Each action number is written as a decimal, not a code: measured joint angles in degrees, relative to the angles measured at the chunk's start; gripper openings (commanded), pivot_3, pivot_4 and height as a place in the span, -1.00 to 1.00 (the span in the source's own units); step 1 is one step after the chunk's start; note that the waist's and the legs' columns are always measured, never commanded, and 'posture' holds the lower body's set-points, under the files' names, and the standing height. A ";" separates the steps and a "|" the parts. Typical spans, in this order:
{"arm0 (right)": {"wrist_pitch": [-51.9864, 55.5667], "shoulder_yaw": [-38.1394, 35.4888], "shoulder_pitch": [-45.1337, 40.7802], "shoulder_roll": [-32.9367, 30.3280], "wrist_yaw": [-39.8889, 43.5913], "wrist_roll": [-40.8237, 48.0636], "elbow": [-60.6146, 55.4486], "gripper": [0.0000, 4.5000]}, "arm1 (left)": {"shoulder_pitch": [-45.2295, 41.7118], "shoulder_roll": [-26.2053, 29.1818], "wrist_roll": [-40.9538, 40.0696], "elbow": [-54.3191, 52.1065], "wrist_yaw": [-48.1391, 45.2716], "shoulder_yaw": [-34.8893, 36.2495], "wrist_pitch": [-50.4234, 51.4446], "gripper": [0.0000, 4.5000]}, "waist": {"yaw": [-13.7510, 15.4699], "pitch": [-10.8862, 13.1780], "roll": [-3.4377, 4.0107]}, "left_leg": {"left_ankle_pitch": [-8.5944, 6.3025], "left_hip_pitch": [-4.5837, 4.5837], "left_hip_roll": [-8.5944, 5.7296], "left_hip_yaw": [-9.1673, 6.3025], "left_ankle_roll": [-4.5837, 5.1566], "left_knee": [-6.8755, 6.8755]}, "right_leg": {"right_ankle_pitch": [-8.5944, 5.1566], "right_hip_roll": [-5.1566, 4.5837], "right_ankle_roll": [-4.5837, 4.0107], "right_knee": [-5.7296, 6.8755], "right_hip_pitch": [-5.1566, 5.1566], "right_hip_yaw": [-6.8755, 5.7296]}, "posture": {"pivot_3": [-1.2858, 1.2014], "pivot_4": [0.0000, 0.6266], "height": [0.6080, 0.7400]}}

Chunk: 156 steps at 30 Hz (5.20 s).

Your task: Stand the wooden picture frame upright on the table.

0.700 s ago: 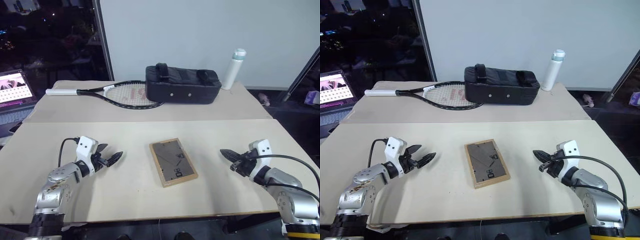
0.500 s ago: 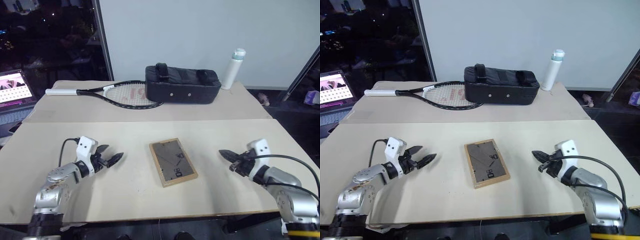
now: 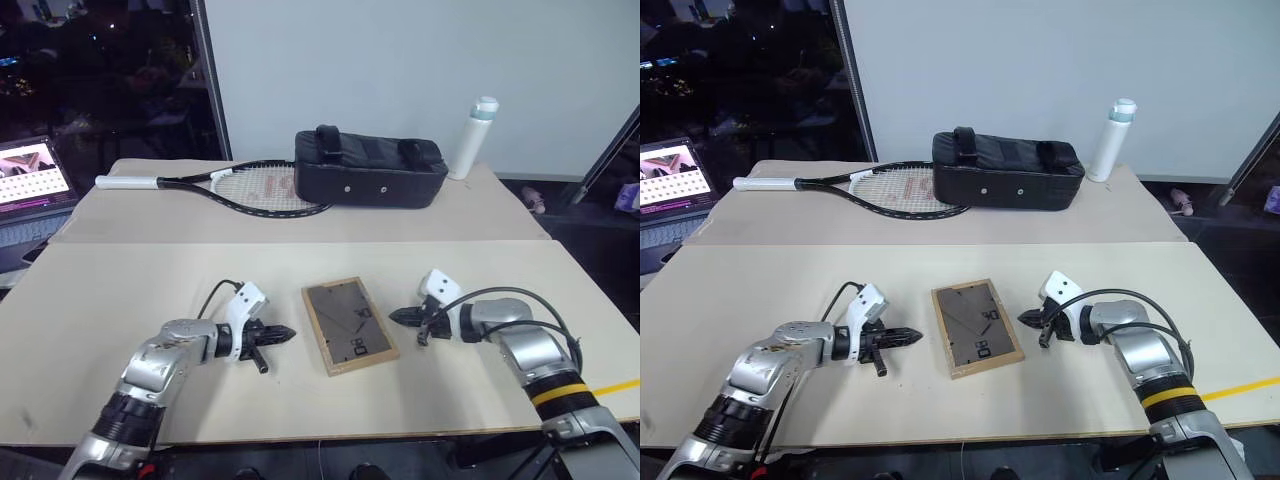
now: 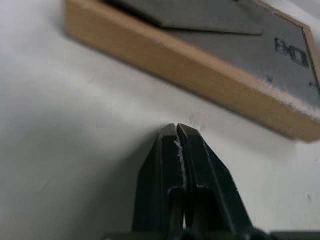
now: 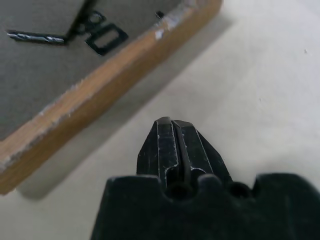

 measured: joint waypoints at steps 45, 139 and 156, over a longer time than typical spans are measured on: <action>13.04 5.96 4.94 1.54 4.19 0.61 -17.32 -1.00 | -0.87 -11.99 -45.47 0.33 38.83 26.08 48.36 0.99 | 0.09 -0.57 -0.07 | -0.03 0.25 -0.29 -0.82 -0.05 0.00 | -0.20 -0.20 -0.05 -0.07 0.59 -0.55 | 0.03 -0.52 0.34; -63.59 -3.84 5.96 -3.93 -49.51 -45.15 -0.32 0.87 | -30.87 -0.65 -51.89 43.07 3.61 -5.24 50.07 -0.50 | 0.04 -0.02 -0.07 | 0.07 -0.80 -0.60 -1.26 -0.34 -0.16 | -0.33 -0.35 -0.03 0.01 -0.38 -0.75 | 0.03 -0.52 0.34; -66.09 -0.46 4.56 -4.77 -51.04 -45.95 0.71 -0.46 | -30.44 -1.38 -42.86 37.94 -3.46 -2.20 50.10 0.90 | -0.02 -0.02 -0.06 | 0.08 -0.79 -0.60 -1.31 -0.34 -0.09 | -0.32 -0.35 -0.04 0.09 -0.31 -0.77 | 0.03 -0.52 0.34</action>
